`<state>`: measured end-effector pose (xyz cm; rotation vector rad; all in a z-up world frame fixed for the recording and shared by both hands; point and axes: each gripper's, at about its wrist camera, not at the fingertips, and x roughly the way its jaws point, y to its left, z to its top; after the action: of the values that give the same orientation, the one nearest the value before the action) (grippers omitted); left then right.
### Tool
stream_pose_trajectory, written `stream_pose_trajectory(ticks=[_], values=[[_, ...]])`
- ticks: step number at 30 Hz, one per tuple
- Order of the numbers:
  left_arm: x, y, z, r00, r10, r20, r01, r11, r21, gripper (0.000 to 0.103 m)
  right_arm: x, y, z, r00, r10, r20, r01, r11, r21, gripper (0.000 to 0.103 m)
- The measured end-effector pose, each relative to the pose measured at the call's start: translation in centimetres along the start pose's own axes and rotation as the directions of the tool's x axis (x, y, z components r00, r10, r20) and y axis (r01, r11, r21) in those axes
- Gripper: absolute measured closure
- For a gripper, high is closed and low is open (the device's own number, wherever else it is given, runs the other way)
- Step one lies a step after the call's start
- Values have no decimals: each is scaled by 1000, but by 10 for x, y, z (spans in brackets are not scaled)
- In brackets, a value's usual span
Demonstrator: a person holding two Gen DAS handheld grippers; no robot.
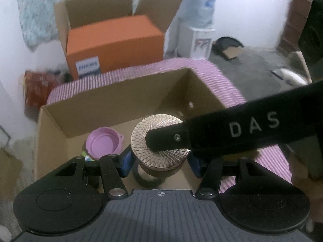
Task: Organize rigid objects
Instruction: 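Lift the gold-lidded jar and carry it into the cardboard box, then lower the gold-lidded jar onto the box floor and open the right gripper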
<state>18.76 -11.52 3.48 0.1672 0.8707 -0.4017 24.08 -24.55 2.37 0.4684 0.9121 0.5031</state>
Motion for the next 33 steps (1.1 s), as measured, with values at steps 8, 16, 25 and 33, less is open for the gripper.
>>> stream_pose_trajectory(ticks=[8,16,25,33], values=[[72,15,31,991,56,-122,-64,996,-63,48,68,-45,49,991,-41,-130,47,998,41,53],[113,30,44,978,65,-200,-88,990,-111,47,108,-62,67,977,-96,-191,101,995,18,52],[129,35,45,970,40,-241,-75,988,-137,45,121,-55,65,966,-168,-197,157,985,-75,52],[103,26,50,982,35,-184,-57,991,-117,34,99,-49,65,982,-132,-131,124,990,-66,52]])
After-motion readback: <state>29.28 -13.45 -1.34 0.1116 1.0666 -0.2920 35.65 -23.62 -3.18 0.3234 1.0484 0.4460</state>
